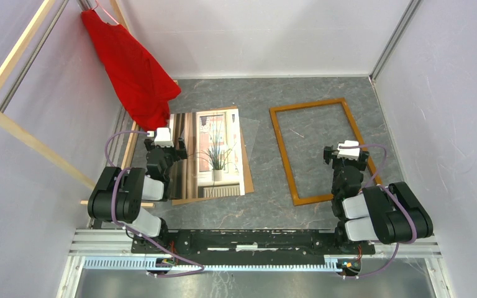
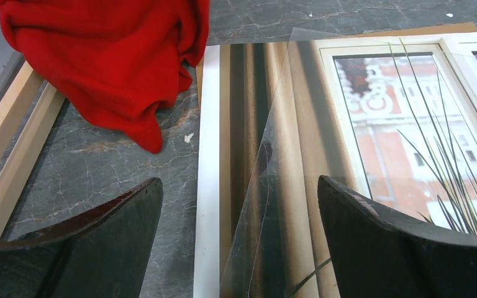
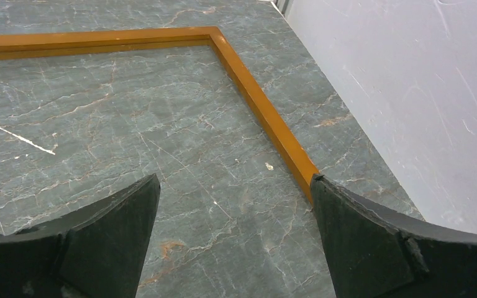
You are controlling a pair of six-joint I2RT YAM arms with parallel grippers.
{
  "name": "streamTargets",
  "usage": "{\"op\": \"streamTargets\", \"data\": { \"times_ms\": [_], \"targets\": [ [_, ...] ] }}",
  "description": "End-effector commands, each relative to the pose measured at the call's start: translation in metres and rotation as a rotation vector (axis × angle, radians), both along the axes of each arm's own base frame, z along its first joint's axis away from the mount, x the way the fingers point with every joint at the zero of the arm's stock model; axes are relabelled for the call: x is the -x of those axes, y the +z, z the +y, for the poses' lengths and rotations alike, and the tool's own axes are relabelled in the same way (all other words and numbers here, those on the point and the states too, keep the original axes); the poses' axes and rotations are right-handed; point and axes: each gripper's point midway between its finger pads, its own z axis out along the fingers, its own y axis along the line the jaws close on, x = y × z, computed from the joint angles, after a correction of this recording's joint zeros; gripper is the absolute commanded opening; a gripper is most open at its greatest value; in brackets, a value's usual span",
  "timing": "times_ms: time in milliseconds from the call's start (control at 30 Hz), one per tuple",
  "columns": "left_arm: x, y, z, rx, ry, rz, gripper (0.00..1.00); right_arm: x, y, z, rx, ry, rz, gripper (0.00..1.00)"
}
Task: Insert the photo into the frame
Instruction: Turn over the photo frame at the center of the board.
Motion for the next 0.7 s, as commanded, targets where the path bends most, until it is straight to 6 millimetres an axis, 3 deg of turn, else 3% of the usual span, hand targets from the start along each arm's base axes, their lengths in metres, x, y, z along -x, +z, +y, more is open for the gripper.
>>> {"op": "streamTargets", "data": {
  "times_ms": [0,267,467,567,667],
  "targets": [
    [-0.007,0.016,0.004,0.022,0.028,-0.060,1.00,0.024,-0.020,-0.004,0.018,0.001,0.054,0.98],
    [-0.007,0.017,0.004,0.023,0.027,-0.062,1.00,0.024,-0.020,-0.005,0.013,-0.002,0.052,0.98],
    [-0.007,0.017,0.003,0.023,0.026,-0.062,1.00,0.029,-0.015,-0.019,-0.019,-0.107,0.038,0.98],
    [-0.007,0.016,0.003,0.023,0.025,-0.061,1.00,0.032,-0.022,-0.033,-0.131,-0.244,0.093,0.98],
    [-0.011,0.022,0.000,0.029,-0.014,-0.068,1.00,0.020,-0.019,-0.032,-0.239,-0.307,0.128,0.98]
  ]
}}
